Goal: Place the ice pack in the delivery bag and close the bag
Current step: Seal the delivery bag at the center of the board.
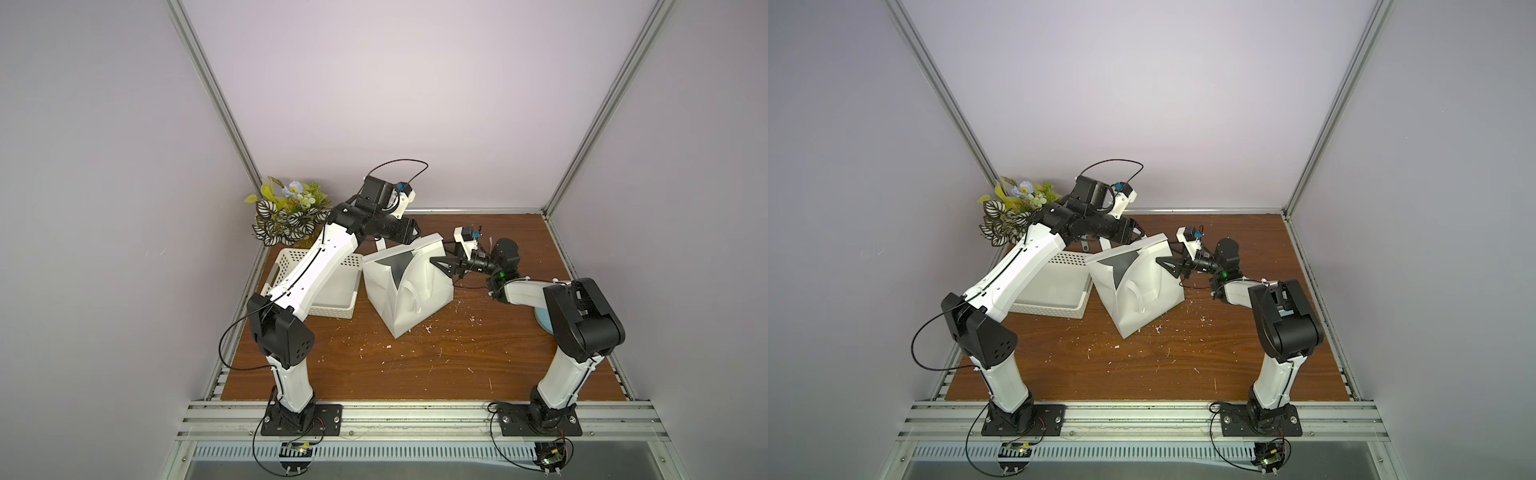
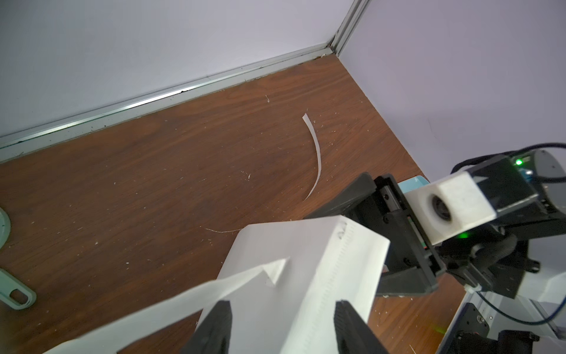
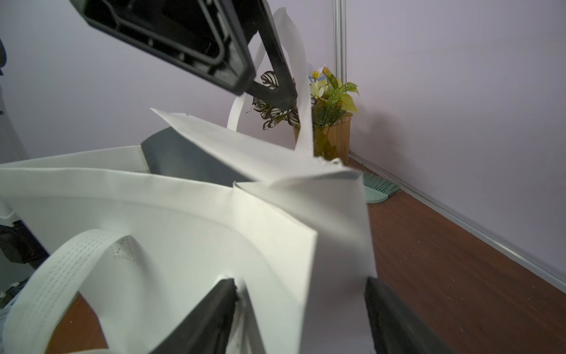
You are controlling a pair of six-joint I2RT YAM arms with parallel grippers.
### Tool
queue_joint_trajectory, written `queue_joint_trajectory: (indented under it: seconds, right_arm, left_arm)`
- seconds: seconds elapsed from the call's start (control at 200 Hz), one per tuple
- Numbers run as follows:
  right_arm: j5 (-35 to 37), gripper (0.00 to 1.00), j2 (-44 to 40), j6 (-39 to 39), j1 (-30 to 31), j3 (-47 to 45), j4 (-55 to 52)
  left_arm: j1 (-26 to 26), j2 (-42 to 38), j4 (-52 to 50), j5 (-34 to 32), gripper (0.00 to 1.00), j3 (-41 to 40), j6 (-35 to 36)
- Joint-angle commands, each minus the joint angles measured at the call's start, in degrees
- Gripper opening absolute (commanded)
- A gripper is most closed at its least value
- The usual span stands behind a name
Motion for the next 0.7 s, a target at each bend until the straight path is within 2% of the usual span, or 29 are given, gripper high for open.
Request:
queue_joint_trajectory:
  seconds: [0.0, 0.195, 0.415, 0.52, 0.696]
  right_arm:
    - [-0.6, 0.75, -1.5, 0.3, 0.7, 0.3, 1.6]
    - [-1.1, 0.75, 0.0, 1.0, 0.8, 2.4, 2.3]
    - [-2.1, 0.77, 3.1, 4.5, 0.9, 4.3, 7.9]
    - [-2.4, 0.78, 3.7, 4.9, 0.9, 5.1, 8.8]
    - [-3.3, 0.78, 4.2, 5.0, 0.8, 6.2, 8.8]
  left_arm:
    - [0.2, -1.2, -0.9, 0.3, 0.53, 0.0, -0.8]
    - [0.2, -3.8, -0.9, -4.8, 0.54, -0.5, -1.8]
    - [1.4, -10.9, -0.4, -16.9, 0.58, -4.0, -4.2]
    - [2.4, -14.9, 0.5, -17.1, 0.59, -7.9, -4.3]
    - [2.4, -16.3, 3.2, -11.2, 0.59, -12.2, -2.8]
